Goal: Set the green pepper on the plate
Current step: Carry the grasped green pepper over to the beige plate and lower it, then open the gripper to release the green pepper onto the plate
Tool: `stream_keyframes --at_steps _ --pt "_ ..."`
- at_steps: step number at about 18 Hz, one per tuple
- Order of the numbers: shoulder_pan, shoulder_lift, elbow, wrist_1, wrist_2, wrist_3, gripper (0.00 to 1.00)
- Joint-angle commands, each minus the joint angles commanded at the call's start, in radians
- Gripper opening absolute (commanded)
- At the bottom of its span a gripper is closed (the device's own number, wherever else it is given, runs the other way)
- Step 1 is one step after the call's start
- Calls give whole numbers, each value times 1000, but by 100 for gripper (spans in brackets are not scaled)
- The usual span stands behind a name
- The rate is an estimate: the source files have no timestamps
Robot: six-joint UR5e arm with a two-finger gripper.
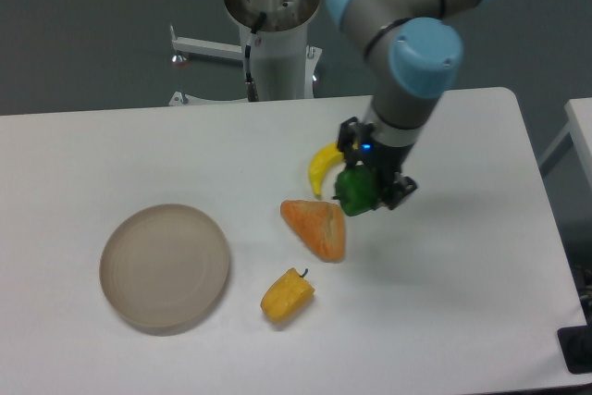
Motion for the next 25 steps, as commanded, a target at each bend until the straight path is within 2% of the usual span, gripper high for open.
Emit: stream_keyframes --at_steps 3,7,10,12,14,16,18,19,20,21,25 --pt "-92 -12 -3 2 3 -138 45" --pt "-202 -57 -3 5 3 -226 45" --pt "-311 -115 -5 58 3 -354 46" --pt "-339 -147 -3 107 3 -399 47" --pt "-362 -181 -3 188 5 -410 49" --pt "-374 -195 -5 199 9 -408 51" --pt "-378 -202 -3 201 11 -408 56" --pt "-379 -204 -5 202 11 -408 69" --pt "-379 -204 -5 207 11 -407 91" --pt "-379 -206 -5 209 12 -405 100" --pt "-381 -204 -3 206 12 -411 100"
